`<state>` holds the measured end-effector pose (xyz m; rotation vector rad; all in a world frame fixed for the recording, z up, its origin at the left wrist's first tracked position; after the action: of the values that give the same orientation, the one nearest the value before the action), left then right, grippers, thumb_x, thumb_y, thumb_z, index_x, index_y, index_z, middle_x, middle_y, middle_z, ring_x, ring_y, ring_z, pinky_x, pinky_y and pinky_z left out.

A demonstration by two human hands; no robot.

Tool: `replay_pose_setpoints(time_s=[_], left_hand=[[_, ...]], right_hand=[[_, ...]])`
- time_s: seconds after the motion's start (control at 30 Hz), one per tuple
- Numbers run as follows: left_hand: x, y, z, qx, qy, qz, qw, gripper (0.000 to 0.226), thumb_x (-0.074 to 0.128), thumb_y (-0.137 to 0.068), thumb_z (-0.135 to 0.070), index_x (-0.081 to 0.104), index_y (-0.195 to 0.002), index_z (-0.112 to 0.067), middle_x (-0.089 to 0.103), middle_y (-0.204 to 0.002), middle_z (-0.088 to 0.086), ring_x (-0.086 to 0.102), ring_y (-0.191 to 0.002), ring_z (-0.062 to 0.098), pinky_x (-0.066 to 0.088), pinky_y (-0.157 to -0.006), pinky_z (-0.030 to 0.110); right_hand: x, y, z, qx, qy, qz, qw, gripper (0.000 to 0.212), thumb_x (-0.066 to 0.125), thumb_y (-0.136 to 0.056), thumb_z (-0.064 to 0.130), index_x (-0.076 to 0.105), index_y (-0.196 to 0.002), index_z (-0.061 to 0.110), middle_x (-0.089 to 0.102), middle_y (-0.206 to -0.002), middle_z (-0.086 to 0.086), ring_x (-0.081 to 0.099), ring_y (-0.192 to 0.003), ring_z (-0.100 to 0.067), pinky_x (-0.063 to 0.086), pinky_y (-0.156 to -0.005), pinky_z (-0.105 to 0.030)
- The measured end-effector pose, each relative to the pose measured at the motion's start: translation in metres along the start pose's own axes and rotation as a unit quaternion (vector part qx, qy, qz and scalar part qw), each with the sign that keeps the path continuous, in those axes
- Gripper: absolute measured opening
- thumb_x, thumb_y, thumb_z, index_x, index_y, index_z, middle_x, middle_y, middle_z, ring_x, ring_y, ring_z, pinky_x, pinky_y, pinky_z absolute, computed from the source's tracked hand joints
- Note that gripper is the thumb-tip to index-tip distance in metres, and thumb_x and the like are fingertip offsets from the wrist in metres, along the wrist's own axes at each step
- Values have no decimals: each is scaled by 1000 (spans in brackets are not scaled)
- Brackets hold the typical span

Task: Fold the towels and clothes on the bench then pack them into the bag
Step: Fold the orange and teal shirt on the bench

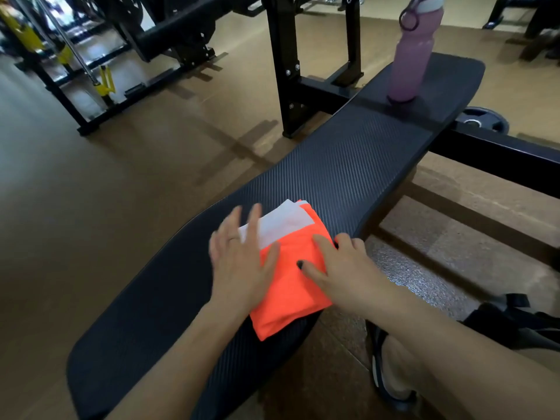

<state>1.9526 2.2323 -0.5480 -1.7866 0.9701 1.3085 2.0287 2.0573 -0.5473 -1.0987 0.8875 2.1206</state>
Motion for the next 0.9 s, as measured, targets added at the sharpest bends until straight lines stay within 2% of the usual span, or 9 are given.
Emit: replay_pose_setpoints(time_s=[0.07,0.13,0.2,0.27,0.43,0.53,0.63,0.8,0.9], left_hand=[[-11,32,24,-163,131,1,978,77,53,-97,-50,16,-159,-25,20,-162,15,22,-149,33,20,-121,47],[-10,64,37,-302,308,34,902,77,58,-97,-46,18,-158,-20,34,-152,13,44,-134,29,37,-110,43],[-5,83,32,-364,418,55,830,70,58,-99,-43,25,-153,-13,56,-130,4,60,-113,20,49,-99,40],[4,90,27,-385,456,69,799,58,60,-100,-37,35,-145,-10,61,-113,-2,67,-100,16,55,-95,43],[6,79,17,-376,499,138,769,43,66,-94,-40,60,-121,-6,72,-109,7,74,-93,21,63,-80,41],[-3,86,7,-342,490,163,785,45,72,-89,-40,53,-126,-22,69,-119,1,70,-103,20,60,-88,42],[-8,103,6,-321,484,147,801,47,75,-89,-31,46,-127,-29,64,-121,-3,66,-107,19,58,-93,43],[-18,128,8,-363,551,177,730,55,78,-89,-19,44,-132,-25,66,-121,7,72,-102,29,62,-83,46],[-30,137,6,-370,549,189,725,61,80,-86,-20,43,-134,-25,67,-117,8,73,-95,29,63,-79,43]], right_hand=[[-5,-8,3,18,-52,-31,998,61,43,-99,57,31,-148,23,40,-128,-14,39,-123,-37,38,-102,-45],[1,-14,6,35,-72,-15,997,65,43,-99,55,21,-154,28,33,-133,-14,35,-124,-38,35,-105,-46],[11,-16,9,52,-64,-3,997,69,40,-99,57,13,-157,32,23,-141,-14,28,-127,-39,33,-106,-50],[17,-17,11,66,-59,-9,996,69,39,-99,58,11,-157,33,19,-144,-13,27,-128,-40,35,-105,-51],[22,-9,9,93,-84,-15,992,65,38,-99,58,13,-156,40,23,-136,-14,37,-121,-44,38,-103,-49],[29,5,7,99,-123,-1,987,67,42,-98,58,13,-156,41,23,-130,-11,51,-114,-45,42,-102,-46],[43,21,6,127,-175,38,976,70,41,-99,57,4,-157,45,26,-143,-20,50,-122,-46,41,-106,-45],[46,43,8,120,-307,56,943,81,62,-90,50,16,-156,46,40,-155,-10,46,-135,-34,39,-112,-39],[43,61,9,148,-431,100,884,94,71,-71,43,24,-153,46,53,-142,-7,65,-111,-28,56,-88,-40]])
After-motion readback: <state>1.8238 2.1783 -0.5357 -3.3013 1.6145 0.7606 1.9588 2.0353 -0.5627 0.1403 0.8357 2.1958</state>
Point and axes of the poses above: each hand's wrist, its own y-axis away from the middle knuckle, its own x-axis out of the palm, z = x × y, the point moved 4 cm from there along -y, towards the middle knuckle
